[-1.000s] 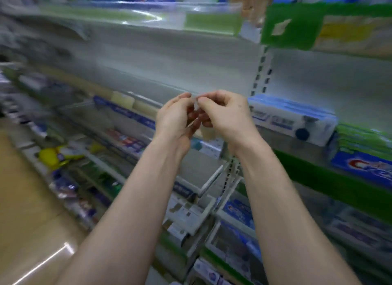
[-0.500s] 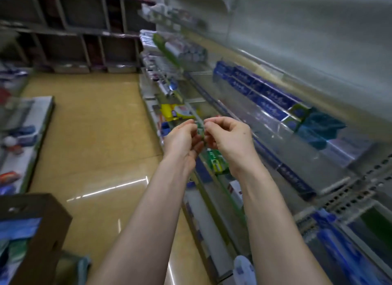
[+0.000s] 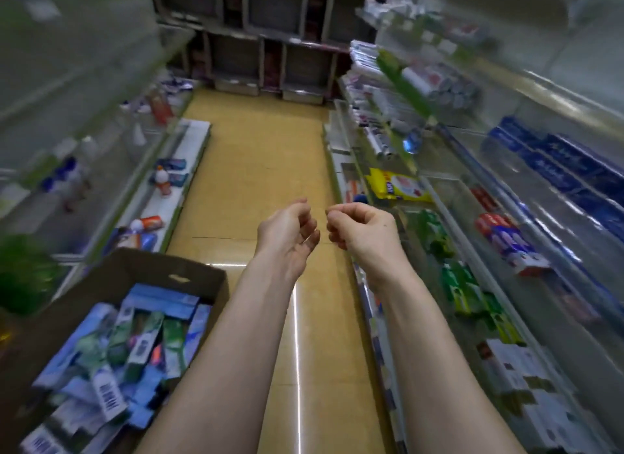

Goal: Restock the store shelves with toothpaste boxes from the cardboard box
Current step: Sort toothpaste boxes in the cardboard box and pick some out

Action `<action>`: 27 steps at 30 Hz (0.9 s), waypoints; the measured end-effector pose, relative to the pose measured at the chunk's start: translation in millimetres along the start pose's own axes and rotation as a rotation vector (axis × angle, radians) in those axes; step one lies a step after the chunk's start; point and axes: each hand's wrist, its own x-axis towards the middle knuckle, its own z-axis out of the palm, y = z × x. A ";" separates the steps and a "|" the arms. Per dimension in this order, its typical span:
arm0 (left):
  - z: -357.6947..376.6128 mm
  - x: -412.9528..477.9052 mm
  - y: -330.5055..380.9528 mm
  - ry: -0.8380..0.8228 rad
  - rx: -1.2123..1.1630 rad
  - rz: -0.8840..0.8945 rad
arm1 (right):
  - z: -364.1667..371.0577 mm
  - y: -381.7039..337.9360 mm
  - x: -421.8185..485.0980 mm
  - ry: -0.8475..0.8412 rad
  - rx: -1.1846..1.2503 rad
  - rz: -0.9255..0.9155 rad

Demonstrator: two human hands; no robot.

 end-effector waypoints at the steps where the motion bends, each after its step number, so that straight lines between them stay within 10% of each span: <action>1: -18.9 5.4 14.9 0.034 -0.016 0.021 | 21.7 -3.6 3.2 -0.056 -0.007 0.003; 15: -248.2 -2.0 130.5 0.592 -0.313 0.294 | 281.1 -2.1 -4.7 -0.734 -0.048 0.018; 27: -301.2 23.9 129.3 1.001 -0.419 0.321 | 353.6 34.2 45.6 -1.037 -0.041 0.106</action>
